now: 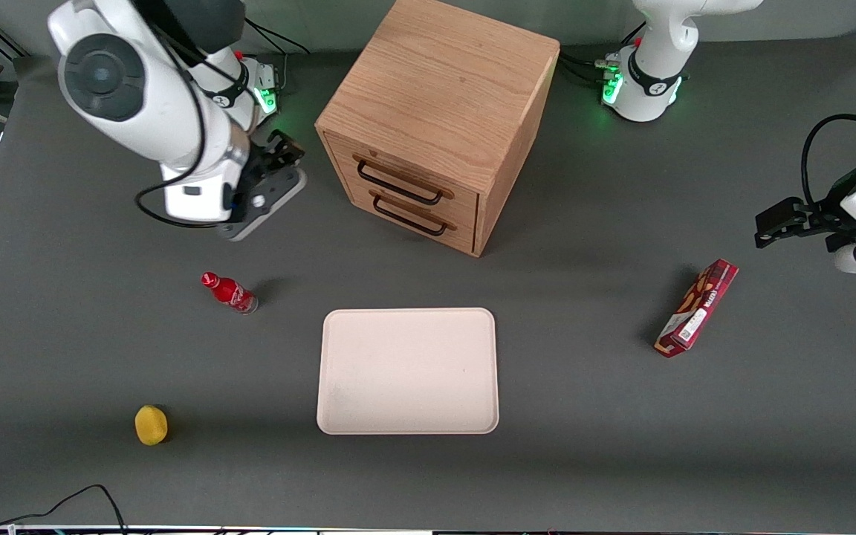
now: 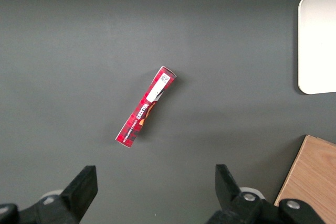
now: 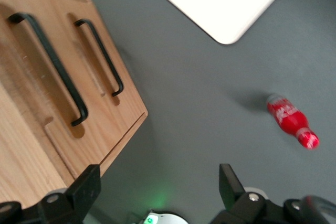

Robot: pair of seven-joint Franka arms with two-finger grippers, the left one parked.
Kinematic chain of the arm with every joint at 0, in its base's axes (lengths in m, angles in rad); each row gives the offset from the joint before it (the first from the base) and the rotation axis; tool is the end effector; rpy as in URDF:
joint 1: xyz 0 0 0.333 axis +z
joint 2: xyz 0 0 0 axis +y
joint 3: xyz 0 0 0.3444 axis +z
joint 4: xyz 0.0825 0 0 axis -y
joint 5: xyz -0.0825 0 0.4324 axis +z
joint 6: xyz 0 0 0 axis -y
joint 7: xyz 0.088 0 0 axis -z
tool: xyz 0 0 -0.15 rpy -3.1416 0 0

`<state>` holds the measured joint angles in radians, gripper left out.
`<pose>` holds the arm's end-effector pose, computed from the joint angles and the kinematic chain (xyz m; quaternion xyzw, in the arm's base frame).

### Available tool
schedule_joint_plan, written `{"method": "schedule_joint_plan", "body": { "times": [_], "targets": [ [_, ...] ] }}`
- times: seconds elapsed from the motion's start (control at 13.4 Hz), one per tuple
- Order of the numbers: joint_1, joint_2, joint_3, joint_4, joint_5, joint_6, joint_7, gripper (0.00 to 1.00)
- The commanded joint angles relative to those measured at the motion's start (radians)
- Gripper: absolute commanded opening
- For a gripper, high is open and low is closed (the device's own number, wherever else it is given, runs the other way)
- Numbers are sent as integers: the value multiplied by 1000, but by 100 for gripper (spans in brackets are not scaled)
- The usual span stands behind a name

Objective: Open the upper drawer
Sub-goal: 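Move the right gripper toward the upper drawer's black handle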

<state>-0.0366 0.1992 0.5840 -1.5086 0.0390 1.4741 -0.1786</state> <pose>0.5518 0.3114 0.5308 -0.9272 -0.3531 0.1119 0.0547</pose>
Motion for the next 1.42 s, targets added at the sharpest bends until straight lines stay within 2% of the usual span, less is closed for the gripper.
{"method": "schedule_joint_plan", "body": {
  "times": [0.0,0.3,0.45,0.75,1.12,1.34],
  "targets": [
    [35,35,-4,18,7,40,-97,100],
    [89,155,-4,89,15,86,-140,100],
    [167,181,-18,113,4,89,-139,100],
    [234,221,-18,111,-17,159,-81,100],
    [273,259,-16,107,-59,184,-82,100],
    [277,282,-16,105,-62,186,-85,100]
  ]
}}
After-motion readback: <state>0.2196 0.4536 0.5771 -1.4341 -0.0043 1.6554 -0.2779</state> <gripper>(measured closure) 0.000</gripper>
